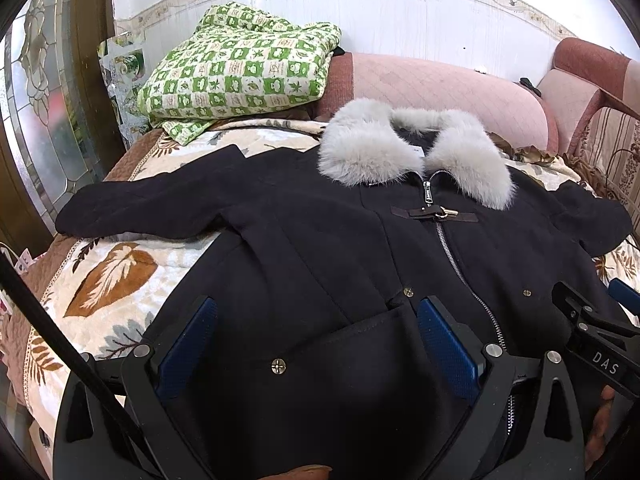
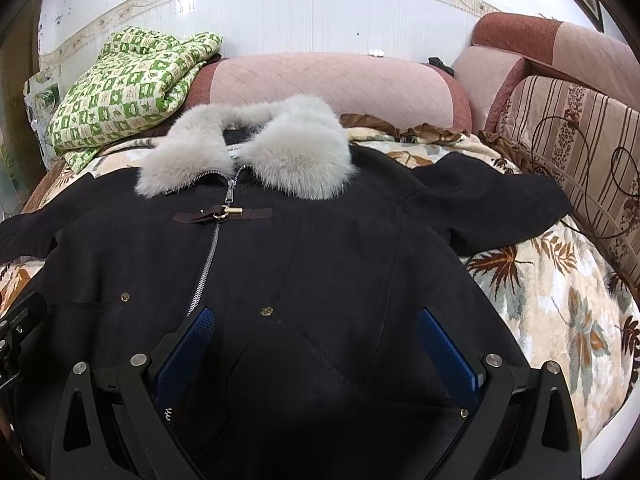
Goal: Fold large clothes
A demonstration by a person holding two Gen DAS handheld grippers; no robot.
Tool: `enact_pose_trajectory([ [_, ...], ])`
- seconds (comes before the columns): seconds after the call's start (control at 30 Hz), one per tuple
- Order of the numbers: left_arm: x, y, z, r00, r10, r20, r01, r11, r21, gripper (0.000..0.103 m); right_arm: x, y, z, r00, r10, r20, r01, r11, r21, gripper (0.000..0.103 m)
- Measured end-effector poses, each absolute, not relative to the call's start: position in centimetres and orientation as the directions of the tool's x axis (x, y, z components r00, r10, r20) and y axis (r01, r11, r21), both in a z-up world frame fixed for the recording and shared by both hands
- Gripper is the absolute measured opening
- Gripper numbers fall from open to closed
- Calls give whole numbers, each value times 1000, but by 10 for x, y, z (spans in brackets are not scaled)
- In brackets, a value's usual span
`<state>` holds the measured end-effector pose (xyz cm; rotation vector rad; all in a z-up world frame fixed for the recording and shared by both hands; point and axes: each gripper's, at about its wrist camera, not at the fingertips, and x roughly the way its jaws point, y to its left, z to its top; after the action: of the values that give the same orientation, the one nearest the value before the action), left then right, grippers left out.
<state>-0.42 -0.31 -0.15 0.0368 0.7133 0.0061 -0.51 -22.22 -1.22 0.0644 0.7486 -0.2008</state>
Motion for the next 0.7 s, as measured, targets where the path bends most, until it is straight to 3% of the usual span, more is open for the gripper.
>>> enact_pose_trajectory([
  [0.4,-28,-10,24,811,18,-585,4,999,36,100,-19,-216,8,747,-179,-640,221,975,-15,102],
  [0.7,-78,-13,49,829,-30,-559,9,999,-40,100,-70,-207,38,809,-260,-527,287,957,-32,102],
])
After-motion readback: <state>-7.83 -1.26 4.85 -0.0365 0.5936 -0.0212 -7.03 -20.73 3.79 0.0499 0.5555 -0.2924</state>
